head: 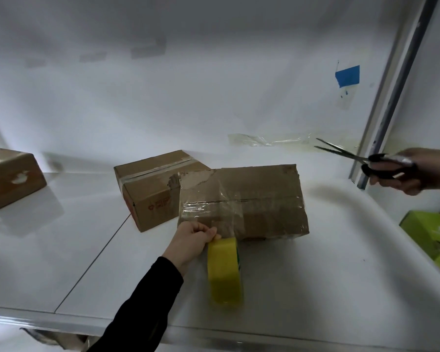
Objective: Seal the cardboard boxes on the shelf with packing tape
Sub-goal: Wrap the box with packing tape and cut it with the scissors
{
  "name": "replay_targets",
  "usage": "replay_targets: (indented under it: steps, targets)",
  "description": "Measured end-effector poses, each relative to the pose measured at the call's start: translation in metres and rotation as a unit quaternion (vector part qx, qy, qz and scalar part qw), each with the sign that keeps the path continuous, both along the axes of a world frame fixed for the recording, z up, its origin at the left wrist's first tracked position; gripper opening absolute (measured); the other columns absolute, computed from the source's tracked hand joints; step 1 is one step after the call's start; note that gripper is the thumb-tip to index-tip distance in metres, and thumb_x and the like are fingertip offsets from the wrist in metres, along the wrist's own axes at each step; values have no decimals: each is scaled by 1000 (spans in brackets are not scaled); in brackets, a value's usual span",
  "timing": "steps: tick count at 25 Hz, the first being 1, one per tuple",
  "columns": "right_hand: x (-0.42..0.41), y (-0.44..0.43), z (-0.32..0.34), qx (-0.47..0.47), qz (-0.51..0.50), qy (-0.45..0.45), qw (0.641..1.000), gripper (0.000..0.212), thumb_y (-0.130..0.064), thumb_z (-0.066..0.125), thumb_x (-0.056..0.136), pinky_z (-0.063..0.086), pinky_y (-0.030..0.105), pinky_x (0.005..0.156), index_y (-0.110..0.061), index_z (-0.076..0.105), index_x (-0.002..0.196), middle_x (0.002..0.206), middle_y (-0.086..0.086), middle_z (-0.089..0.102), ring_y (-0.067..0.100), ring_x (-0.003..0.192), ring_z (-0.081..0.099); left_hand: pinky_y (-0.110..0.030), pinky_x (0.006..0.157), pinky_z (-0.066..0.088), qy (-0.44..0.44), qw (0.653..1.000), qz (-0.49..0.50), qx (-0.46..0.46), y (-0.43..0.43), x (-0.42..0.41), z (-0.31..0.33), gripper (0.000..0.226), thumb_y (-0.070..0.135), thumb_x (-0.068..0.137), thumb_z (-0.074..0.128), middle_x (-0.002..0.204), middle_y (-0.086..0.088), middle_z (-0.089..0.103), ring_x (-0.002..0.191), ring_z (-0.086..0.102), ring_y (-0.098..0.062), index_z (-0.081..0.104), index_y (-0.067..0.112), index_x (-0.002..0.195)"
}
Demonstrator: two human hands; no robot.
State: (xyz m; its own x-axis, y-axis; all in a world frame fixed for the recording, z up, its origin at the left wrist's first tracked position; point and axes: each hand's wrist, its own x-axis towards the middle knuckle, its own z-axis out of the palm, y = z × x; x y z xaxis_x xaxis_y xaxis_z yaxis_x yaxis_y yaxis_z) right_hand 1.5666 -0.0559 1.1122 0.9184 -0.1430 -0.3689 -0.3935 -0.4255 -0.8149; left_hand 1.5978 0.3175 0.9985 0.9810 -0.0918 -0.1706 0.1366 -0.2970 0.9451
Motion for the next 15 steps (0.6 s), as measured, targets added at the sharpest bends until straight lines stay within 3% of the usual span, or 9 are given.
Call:
replay_targets:
  steps: [2, 5, 7, 9, 11, 14, 15]
  targets:
    - [-11, -5, -35, -188, -92, -58, 976, 48, -45, 78, 62, 33, 17, 42, 1, 67, 70, 49, 6, 53, 16, 37, 38, -17, 55, 35, -6, 1000, 1, -5, 0, 0, -2, 20, 15, 92, 57, 63, 2, 59, 63, 48, -6, 66, -2, 89]
    - [-26, 15, -102, -395, -131, -68, 907, 46, -39, 79, 69, 41, 21, 37, -1, 61, 51, 42, 7, 56, 15, 30, 51, -17, 58, 38, -11, 1000, -4, -25, -1, -2, -6, 21, 14, 92, 57, 64, 2, 61, 64, 51, -7, 65, -5, 92]
    - [-23, 23, -133, -417, -132, -62, 897, 48, -37, 79, 69, 43, 26, 39, -6, 49, 47, 42, 7, 53, 18, 32, 55, -19, 62, 41, -12, 999, -11, -31, -3, -5, -6, 19, 14, 91, 57, 67, 1, 63, 66, 53, -8, 65, -3, 89]
    - [-15, 24, -151, -450, -117, -60, 883, 54, -39, 76, 72, 36, 28, 44, -11, 37, 48, 54, 11, 49, 27, 53, 56, -16, 62, 43, -21, 999, -15, -23, -5, -7, -6, 16, 14, 91, 57, 70, 1, 65, 68, 55, -8, 64, 0, 87]
    - [-12, 26, -157, -477, -78, -30, 875, 55, -42, 72, 76, 28, 28, 45, -14, 31, 52, 65, 10, 44, 27, 66, 48, -9, 58, 44, -36, 999, -21, -22, -5, -10, -6, 14, 13, 91, 57, 72, 1, 65, 68, 56, -6, 62, 3, 83]
    - [-16, 34, -152, -518, -11, 46, 854, 39, -39, 62, 84, 38, 27, 63, -8, 48, 66, 78, 7, 48, 29, 84, 50, -12, 60, 42, -58, 997, -32, -27, -7, -17, -5, 14, 11, 91, 56, 74, 0, 66, 69, 58, -5, 59, 8, 78]
    - [-19, 41, -146, -550, -15, -9, 835, 32, -35, 62, 86, 41, 29, 72, -4, 58, 80, 91, 10, 53, 31, 91, 53, -12, 60, 42, -67, 997, -36, -25, -9, -20, -5, 14, 11, 91, 56, 74, 0, 66, 69, 58, -5, 59, 9, 78]
